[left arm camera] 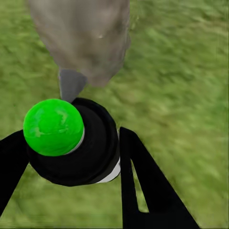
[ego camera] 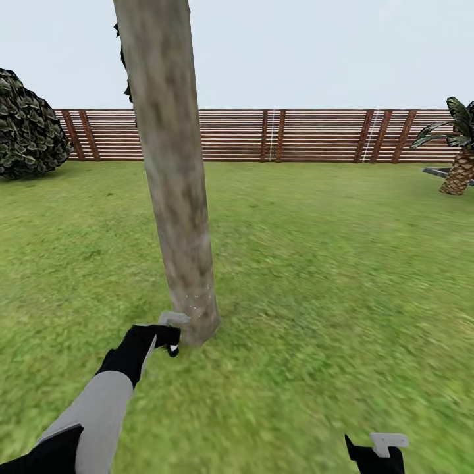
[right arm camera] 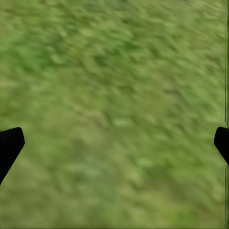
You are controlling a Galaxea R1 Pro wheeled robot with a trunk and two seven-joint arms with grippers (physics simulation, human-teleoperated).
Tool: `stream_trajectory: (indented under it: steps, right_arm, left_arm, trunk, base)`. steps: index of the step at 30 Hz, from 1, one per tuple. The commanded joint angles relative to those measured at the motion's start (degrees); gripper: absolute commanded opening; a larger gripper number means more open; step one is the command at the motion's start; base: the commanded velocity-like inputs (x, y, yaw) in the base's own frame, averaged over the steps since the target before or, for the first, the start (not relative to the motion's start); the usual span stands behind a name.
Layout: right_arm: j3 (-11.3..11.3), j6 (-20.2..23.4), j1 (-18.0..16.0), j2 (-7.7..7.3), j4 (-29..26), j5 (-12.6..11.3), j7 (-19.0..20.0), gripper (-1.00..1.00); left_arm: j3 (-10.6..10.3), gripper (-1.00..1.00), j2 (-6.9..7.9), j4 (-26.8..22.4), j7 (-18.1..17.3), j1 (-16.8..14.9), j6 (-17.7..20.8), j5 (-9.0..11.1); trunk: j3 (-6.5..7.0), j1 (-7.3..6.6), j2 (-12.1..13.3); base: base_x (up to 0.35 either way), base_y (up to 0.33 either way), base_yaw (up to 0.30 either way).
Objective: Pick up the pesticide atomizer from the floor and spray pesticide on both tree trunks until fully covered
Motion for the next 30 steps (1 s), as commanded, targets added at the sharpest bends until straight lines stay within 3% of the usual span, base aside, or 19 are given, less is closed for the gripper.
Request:
stream_trajectory:
  steps: [1,4,7,10,12,14,17,20,22,25,30]
  right_arm:
    - [-0.52,-0.23,-0.06,-0.1,-0.04,0.23,0.45,1.0]
    - [-0.59,-0.22,-0.06,-0.58,-0.07,0.27,0.45,1.0]
    - [-0.61,-0.21,-0.06,-0.63,0.0,0.14,0.45,1.0]
    - [-0.68,-0.26,-0.06,-0.64,0.16,0.01,0.39,1.0]
    - [-0.73,-0.26,-0.06,-0.64,0.18,-0.01,0.37,1.0]
    - [-0.74,-0.25,-0.06,-0.64,0.19,-0.02,0.36,1.0]
    - [-0.75,-0.22,-0.06,-0.64,0.19,-0.03,0.4,1.0]
    - [-0.75,-0.21,-0.06,-0.64,0.13,-0.03,0.41,1.0]
    - [-0.75,-0.21,-0.06,-0.64,0.11,-0.03,0.42,1.0]
    - [-0.83,-0.21,-0.06,-0.65,0.02,-0.03,0.36,1.0]
    - [-0.83,-0.21,-0.06,-0.68,0.01,-0.03,0.37,1.0]
  left_arm:
    - [0.53,-1.0,1.1,-0.96,-0.73,-0.09,0.75,-0.13]
    - [0.65,-1.0,3.55,-2.85,-2.95,-0.09,3.02,-0.1]
    - [0.44,-1.0,3.03,-3.21,-3.52,-0.09,3.49,-0.13]
    - [0.14,-1.0,0.28,-3.43,-3.6,-1.13,3.73,-0.19]
    - [0.06,-1.0,-0.29,-3.48,-3.6,-1.84,3.88,-0.16]
    - [0.07,-1.0,-0.02,-4.74,-3.64,-2.12,4.95,-0.14]
    - [0.2,-1.0,1.27,-10.64,-3.9,-2.04,9.05,-0.09]
    - [-0.29,-1.0,1.19,-15.27,-4.02,-1.42,12.13,-0.27]
    - [-0.38,-1.0,0.96,-15.77,-4.03,-1.31,12.44,-0.3]
    - [-3.48,-1.0,0.81,-15.91,-3.98,-1.26,12.58,-0.17]
    - [-4.06,-1.0,0.73,-15.85,-3.97,-1.23,12.59,-0.06]
  trunk:
    - [-0.06,-0.01,-0.02]
    - [-0.06,-0.01,-0.02]
    - [-0.06,-0.01,-0.02]
    - [-0.06,-0.01,-0.02]
    - [-0.06,-0.01,-0.02]
    - [-0.06,-0.01,-0.02]
    - [-0.06,-0.01,-0.02]
    - [-0.06,-0.01,-0.02]
    - [-0.06,-0.01,-0.02]
    - [-0.06,-0.01,-0.02]
    - [-0.06,-0.01,-0.02]
  base:
    - [0.0,0.0,0.0]
    - [0.0,0.0,0.0]
    - [0.0,0.0,0.0]
    - [0.0,0.0,0.124]
    - [0.0,0.0,0.245]
    - [0.0,0.0,0.268]
    - [0.0,0.0,0.201]
    - [0.0,0.0,0.043]
    - [0.0,-0.045,0.007]
    - [0.0,-0.232,0.001]
    - [0.001,-0.268,0.0]
